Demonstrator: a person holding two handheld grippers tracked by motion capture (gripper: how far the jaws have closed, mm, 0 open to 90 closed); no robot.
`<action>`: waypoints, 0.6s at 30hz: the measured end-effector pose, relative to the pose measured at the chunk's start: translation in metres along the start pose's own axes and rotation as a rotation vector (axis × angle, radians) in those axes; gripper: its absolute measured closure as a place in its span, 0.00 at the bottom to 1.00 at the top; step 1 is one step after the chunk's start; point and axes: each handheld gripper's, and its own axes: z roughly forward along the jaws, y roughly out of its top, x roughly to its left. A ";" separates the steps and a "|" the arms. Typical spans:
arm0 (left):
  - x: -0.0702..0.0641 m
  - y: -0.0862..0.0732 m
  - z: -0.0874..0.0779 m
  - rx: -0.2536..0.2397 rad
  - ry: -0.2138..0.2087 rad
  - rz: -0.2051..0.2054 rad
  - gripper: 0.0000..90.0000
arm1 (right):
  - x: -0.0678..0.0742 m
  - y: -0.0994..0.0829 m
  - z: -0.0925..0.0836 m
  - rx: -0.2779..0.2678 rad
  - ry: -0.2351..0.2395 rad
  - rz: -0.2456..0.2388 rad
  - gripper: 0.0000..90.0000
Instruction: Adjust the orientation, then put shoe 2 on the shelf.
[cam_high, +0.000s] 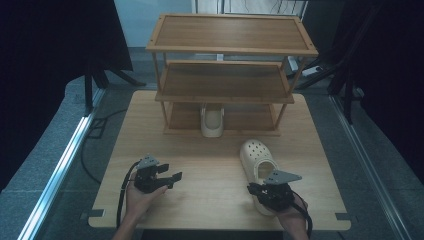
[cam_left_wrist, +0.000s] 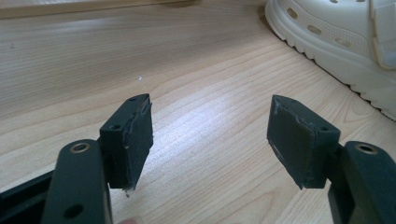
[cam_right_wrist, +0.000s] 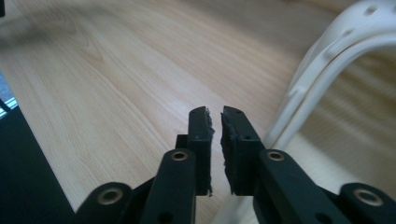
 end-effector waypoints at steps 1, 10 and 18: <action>0.000 0.000 0.000 0.001 -0.002 -0.002 0.35 | 0.000 0.000 0.000 0.000 0.000 0.000 0.88; -0.002 0.001 -0.001 -0.007 -0.027 -0.002 0.36 | -0.016 0.004 -0.035 -0.150 -0.113 -0.004 0.76; -0.004 0.002 -0.001 -0.002 -0.014 0.017 0.35 | -0.039 0.000 -0.044 -0.177 -0.195 0.049 0.61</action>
